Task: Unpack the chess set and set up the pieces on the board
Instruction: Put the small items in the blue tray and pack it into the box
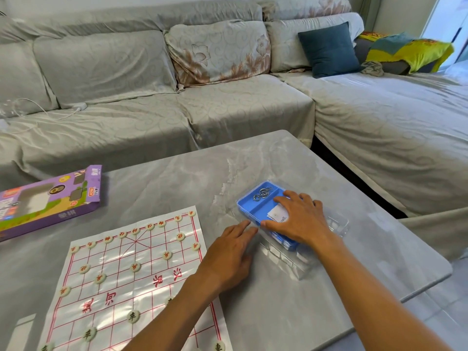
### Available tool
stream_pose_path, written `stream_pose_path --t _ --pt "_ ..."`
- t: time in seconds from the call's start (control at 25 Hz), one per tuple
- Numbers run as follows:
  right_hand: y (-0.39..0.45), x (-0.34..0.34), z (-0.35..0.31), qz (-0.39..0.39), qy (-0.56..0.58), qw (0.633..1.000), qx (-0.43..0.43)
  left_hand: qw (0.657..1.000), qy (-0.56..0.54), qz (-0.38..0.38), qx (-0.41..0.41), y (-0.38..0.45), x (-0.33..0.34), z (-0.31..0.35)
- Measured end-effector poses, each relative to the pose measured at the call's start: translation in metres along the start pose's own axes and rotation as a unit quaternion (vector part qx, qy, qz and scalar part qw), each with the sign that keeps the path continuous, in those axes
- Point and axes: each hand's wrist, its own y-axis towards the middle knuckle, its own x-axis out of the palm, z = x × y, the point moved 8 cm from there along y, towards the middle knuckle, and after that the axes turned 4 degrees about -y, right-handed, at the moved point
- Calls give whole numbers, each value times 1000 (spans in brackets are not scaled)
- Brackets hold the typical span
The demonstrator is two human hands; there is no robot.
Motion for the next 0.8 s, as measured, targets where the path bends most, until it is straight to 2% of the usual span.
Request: stream_pose_path --t 0.16,0.36,0.56,0.64,0.72,0.76,0.8 --pt "-11 24 -9 -32 -17 999 -24 1000 -3 0 -7 1 4 -1" --pt "-15 18 -17 -3 4 1000 -27 1000 8 -15 -18 -1 6 -1" --pt "-23 23 -26 -11 20 999 -35 1000 6 -26 -14 -4 0 3" --pt "-31 -3 -17 61 62 996 19 1000 5 -27 -13 -6 -4 4" --pt "-50 -29 9 133 72 979 134 1000 10 -18 -2 -6 -9 6" --pt "-61 -34 24 130 72 970 192 1000 22 -16 9 -4 -9 9" --pt "-70 -31 36 96 78 964 235 999 39 -16 22 -2 -8 12"
